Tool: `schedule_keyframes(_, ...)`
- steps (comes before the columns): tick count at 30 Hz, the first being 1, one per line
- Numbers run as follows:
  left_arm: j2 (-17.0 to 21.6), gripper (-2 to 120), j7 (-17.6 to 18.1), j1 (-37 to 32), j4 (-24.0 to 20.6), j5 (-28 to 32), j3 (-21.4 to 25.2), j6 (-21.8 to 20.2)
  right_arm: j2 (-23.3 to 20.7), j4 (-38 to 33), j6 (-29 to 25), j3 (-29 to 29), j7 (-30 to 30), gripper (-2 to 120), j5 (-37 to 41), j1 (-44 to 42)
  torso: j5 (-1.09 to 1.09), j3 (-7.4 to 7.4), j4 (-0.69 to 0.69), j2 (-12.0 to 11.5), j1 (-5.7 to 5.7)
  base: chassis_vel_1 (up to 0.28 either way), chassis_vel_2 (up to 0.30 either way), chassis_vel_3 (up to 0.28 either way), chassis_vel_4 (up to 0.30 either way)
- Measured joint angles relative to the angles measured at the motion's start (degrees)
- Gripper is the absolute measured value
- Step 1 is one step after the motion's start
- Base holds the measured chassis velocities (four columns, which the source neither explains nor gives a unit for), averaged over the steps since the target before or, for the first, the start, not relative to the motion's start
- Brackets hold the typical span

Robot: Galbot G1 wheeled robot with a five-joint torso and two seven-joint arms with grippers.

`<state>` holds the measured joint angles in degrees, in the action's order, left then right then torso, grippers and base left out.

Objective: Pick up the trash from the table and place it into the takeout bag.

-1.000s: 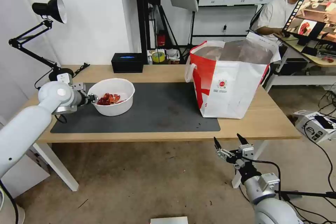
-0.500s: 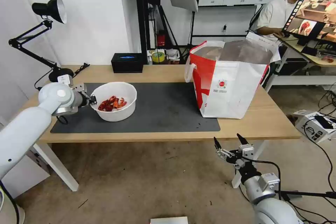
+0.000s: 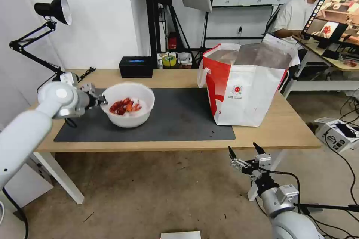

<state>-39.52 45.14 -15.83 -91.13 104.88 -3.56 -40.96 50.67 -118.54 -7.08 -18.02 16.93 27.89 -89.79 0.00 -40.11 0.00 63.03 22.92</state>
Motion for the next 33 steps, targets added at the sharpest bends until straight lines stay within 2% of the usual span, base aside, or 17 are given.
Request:
schedule_keyframes(1, 0.0, 0, 0.0, 0.0, 0.0, 0.0, 0.0, 0.0, 0.0, 0.0, 0.0, 0.0, 0.0, 100, 0.0, 0.0, 0.0, 0.0, 0.0, 0.0, 0.0, 0.0, 0.0, 0.0, 0.0)
schedule_keyframes(3, -0.9, 0, 1.0, 4.2, -0.2, 1.9, -3.3, 0.4, 0.0, 0.0, 0.0, 0.0, 0.0, 100, 0.0, 0.0, -0.01, 0.0, 0.01, 0.0, 0.0, 0.0, 0.0, 0.0, 0.0)
schedule_keyframes(4, -0.9, 0, 1.0, 4.2, -0.2, 1.9, -3.3, 0.4, 0.0, 0.0, 0.0, 0.0, 0.0, 100, 0.0, 0.0, -0.01, 0.0, 0.01, 0.0, 0.0, 0.0, 0.0, 0.0, 0.0)
schedule_keyframes(6, -2.4, 0, 2.2, 9.3, -0.1, 3.5, -7.2, 1.5, 0.0, 0.0, 0.0, 0.0, 0.0, 100, 0.0, 0.0, 0.01, 0.0, 0.0, 0.0, 0.0, 0.0, 0.0, 0.0, 0.0)
schedule_keyframes(7, -2.4, 0, 2.2, 9.3, -0.1, 3.5, -7.2, 1.5, 0.0, 0.0, 0.0, 0.0, 0.0, 100, 0.0, 0.0, 0.01, 0.0, 0.0, 0.0, 0.0, 0.0, 0.0, 0.0, 0.0)
schedule_keyframes(10, -5.4, 0, 3.4, 17.1, 0.9, 5.2, -12.3, 2.6, 0.0, 0.0, 0.0, 0.0, 0.0, 100, 0.0, 0.0, 0.02, 0.0, -0.01, 0.0, 0.01, 0.0, 0.0, 0.0, 0.0)
schedule_keyframes(11, -5.4, 0, 3.4, 17.1, 0.9, 5.2, -12.3, 2.6, 0.0, 0.0, 0.0, 0.0, 0.0, 100, 0.0, 0.0, 0.02, 0.0, -0.01, 0.0, 0.01, 0.0, 0.0, 0.0, 0.0)
schedule_keyframes(14, -9.8, 0, 4.0, 23.8, 3.1, 6.1, -15.9, 3.4, 0.0, 0.0, 0.0, 0.0, 0.0, 100, 0.0, 0.0, 0.01, 0.0, -0.01, 0.0, 0.0, 0.0, 0.0, 0.0, 0.0)
schedule_keyframes(17, -11.6, 0, 4.1, 25.8, 4.4, 6.3, -16.9, 3.4, 0.0, 0.0, 0.0, 0.0, 0.0, 100, 0.0, 0.0, 0.02, 0.0, -0.01, 0.0, 0.0, 0.0, 0.0, 0.0, 0.0)
schedule_keyframes(20, -18.7, 0, 4.4, 30.8, 9.7, 6.4, -19.0, 3.8, 0.0, 0.0, 0.0, 0.0, 0.0, 100, 0.0, 0.0, 0.02, 0.0, 0.0, 0.0, 0.01, 0.0, 0.0, 0.0, 0.0)
schedule_keyframes(21, -18.7, 0, 4.4, 30.8, 9.7, 6.4, -19.0, 3.8, 0.0, 0.0, 0.0, 0.0, 0.0, 100, 0.0, 0.0, 0.02, 0.0, 0.0, 0.0, 0.01, 0.0, 0.0, 0.0, 0.0)
schedule_keyframes(24, -26.6, 0, 5.1, 33.6, 16.0, 5.7, -19.4, 4.7, 0.0, 0.0, 0.0, 0.0, 0.0, 100, 0.0, 0.0, 0.03, 0.0, -0.02, 0.0, 0.0, 0.0, 0.0, 0.0, 0.0)
schedule_keyframes(26, -28.1, 0, 5.3, 34.0, 17.2, 5.3, -19.2, 4.9, 0.0, 0.0, 0.0, 0.0, 0.0, 100, 0.0, 0.0, 0.04, 0.0, -0.03, 0.0, 0.01, 0.0, 0.0, 0.0, 0.0)
schedule_keyframes(28, -33.6, 0, 6.4, 34.8, 21.6, 3.0, -18.3, 6.2, 0.0, 0.0, 0.0, 0.0, 0.0, 100, 0.0, 0.0, 0.02, -0.01, 0.0, 0.0, 0.01, 0.0, 0.0, 0.0, 0.0)
schedule_keyframes(29, -33.6, 0, 6.4, 34.8, 21.6, 3.0, -18.3, 6.2, 0.0, 0.0, 0.0, 0.0, 0.0, 100, 0.0, 0.0, 0.02, -0.01, 0.0, 0.0, 0.01, 0.0, 0.0, 0.0, 0.0)
schedule_keyframes(32, -40.1, 0, 7.4, 35.3, 25.9, -1.2, -17.1, 8.8, 0.0, 0.0, 0.0, 0.0, 0.0, 100, 0.0, 0.0, 0.01, 0.0, -0.01, 0.0, 0.0, 0.0, 0.0, 0.0, 0.0)
schedule_keyframes(33, -40.1, 0, 7.4, 35.3, 25.9, -1.2, -17.1, 8.8, 0.0, 0.0, 0.0, 0.0, 0.0, 100, 0.0, 0.0, 0.01, 0.0, -0.01, 0.0, 0.0, 0.0, 0.0, 0.0, 0.0)
